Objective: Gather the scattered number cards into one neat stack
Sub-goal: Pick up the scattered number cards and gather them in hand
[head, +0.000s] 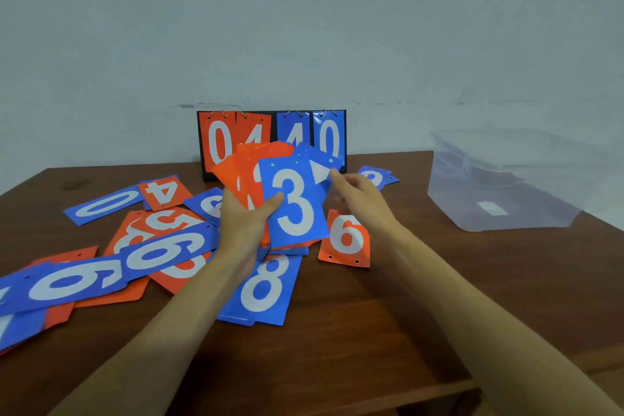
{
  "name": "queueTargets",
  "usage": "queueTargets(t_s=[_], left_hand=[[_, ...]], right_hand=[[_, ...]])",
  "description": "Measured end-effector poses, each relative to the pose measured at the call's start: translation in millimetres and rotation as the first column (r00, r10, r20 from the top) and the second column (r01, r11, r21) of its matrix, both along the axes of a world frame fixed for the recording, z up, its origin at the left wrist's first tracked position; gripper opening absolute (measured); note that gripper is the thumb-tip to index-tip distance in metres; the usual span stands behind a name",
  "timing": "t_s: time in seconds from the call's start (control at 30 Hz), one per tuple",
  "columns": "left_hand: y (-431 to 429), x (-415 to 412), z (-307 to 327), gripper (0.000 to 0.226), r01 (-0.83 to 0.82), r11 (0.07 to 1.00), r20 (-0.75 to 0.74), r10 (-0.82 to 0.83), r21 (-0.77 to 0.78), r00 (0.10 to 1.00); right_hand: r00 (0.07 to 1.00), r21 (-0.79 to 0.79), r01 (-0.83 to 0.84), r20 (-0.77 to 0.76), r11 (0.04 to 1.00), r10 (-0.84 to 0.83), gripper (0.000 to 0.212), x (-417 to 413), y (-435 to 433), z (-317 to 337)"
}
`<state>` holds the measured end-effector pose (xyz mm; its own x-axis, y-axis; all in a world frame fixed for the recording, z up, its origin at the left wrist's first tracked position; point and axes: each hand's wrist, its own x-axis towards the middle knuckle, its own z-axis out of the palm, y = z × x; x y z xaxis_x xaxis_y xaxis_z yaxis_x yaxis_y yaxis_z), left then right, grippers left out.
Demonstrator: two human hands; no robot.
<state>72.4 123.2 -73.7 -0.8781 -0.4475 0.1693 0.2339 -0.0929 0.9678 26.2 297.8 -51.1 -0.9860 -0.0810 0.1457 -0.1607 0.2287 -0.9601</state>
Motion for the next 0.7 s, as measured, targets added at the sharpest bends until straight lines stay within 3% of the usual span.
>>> queueTargets(t_s=[0.07,0.17,0.23,0.3,0.43,0.57,0.7], left_hand=[[6,2,3,0.04,0.103,0.993,-0.017,-0.104,-0.065,0.994],[20,5,5,0.032,0.307,0.894,0.024,-0.317,-0.326,0.948],[28,7,9,0.033,0.333,0.812,0.06,-0.349,-0.48,0.935],[35,6,16,0.035,0.303,0.782,-0.002,-0.363,-0.545,0.932],[44,0,24,0.036,0.272,0.821,-0.031,-0.331,-0.502,0.943],[48,3,-4,0.047,0.345,0.868,0.103,-0.331,-0.358,0.938],[47,2,-16,0.046,0.358,0.853,0.172,-0.315,-0.379,0.933]], right_hand=[[0.987,-0.04,-0.153,0.037,0.987,0.154,0.037,4,-3,0],[0.987,0.018,-0.142,-0.077,0.99,0.143,0.016,6,-7,5],[0.98,0.052,-0.13,-0.146,0.99,0.136,0.012,8,-3,8],[0.966,-0.019,-0.148,-0.218,0.989,0.141,0.016,9,4,10],[0.953,-0.123,-0.202,-0.252,0.972,0.166,0.022,12,15,8],[0.964,-0.027,-0.244,-0.113,0.969,0.239,0.027,14,18,-15],[0.971,0.046,-0.232,-0.053,0.972,0.234,0.033,15,20,-25]])
